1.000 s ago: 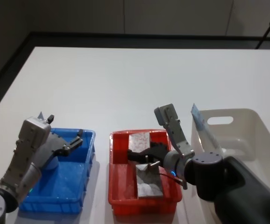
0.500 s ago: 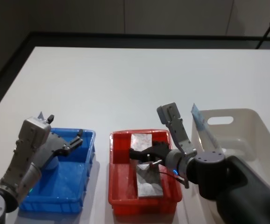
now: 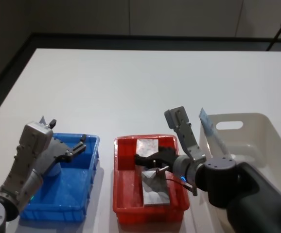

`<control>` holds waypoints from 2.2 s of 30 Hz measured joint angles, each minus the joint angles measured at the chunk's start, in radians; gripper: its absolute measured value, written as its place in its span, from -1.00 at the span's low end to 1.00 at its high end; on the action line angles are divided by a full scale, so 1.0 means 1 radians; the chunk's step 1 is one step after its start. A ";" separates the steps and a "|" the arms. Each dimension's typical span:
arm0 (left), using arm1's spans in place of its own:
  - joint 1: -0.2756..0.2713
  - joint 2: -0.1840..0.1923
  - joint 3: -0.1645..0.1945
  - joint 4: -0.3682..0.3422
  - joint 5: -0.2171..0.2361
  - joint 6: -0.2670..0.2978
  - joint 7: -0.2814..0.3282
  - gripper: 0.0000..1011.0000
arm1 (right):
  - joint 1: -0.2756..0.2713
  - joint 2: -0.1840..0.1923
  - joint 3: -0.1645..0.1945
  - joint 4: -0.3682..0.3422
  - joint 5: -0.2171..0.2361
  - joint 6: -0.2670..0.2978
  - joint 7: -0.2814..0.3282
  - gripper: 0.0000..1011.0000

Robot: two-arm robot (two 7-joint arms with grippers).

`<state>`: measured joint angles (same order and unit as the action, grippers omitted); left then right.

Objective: Bimanual collaborative sorting of washing and personal care products

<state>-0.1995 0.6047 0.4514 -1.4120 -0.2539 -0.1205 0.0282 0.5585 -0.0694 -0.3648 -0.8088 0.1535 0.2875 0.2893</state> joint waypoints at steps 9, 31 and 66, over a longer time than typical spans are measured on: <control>0.000 0.000 0.000 0.000 0.000 0.000 0.000 0.98 | 0.007 -0.005 -0.005 0.009 0.009 -0.009 0.006 0.98; 0.000 0.000 0.000 0.000 0.000 0.000 0.000 0.98 | 0.030 -0.018 -0.015 0.058 0.005 -0.011 -0.006 0.98; 0.000 0.000 0.000 0.000 0.000 0.000 0.000 0.98 | 0.085 -0.045 -0.003 0.160 -0.025 -0.031 -0.012 0.98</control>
<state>-0.1995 0.6047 0.4514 -1.4119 -0.2539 -0.1205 0.0282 0.6440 -0.1141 -0.3681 -0.6485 0.1289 0.2563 0.2769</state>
